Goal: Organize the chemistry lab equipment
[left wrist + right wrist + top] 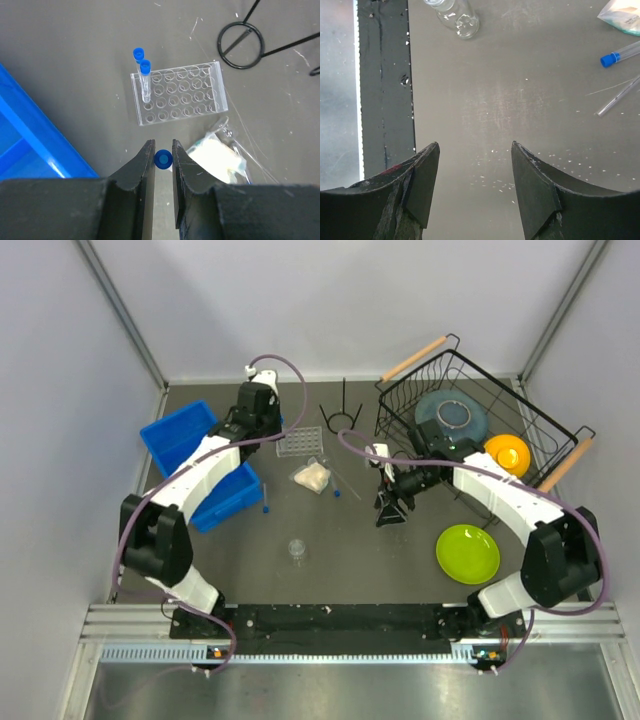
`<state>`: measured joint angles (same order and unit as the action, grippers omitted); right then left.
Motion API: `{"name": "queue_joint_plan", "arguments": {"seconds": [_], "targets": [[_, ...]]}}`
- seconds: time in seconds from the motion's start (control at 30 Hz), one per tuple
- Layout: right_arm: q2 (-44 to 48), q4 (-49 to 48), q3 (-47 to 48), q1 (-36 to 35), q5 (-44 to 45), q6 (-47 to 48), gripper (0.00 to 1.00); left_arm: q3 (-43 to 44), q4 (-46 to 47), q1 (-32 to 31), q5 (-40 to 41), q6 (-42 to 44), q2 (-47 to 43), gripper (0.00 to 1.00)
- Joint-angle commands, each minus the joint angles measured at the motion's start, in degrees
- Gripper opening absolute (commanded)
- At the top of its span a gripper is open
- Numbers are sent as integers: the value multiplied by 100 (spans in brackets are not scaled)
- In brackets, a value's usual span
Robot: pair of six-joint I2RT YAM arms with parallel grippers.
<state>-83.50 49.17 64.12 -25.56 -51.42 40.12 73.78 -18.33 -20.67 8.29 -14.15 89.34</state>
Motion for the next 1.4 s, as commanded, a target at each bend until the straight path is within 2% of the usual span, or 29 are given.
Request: {"name": "queue_joint_plan", "arguments": {"seconds": [0.0, 0.13, 0.53, 1.37], "targets": [[308, -206, -48, 42, 132, 277, 60, 654, 505, 106, 85, 343, 513, 12], [344, -241, -66, 34, 211, 277, 60, 963, 506, 159, 128, 474, 1040, 12], [282, -250, -66, 34, 308, 268, 60, 1516, 444, 317, 129, 545, 1832, 12], [185, -250, -49, 42, 343, 268, 60, 1868, 242, 405, 137, 580, 2421, 12]]}}
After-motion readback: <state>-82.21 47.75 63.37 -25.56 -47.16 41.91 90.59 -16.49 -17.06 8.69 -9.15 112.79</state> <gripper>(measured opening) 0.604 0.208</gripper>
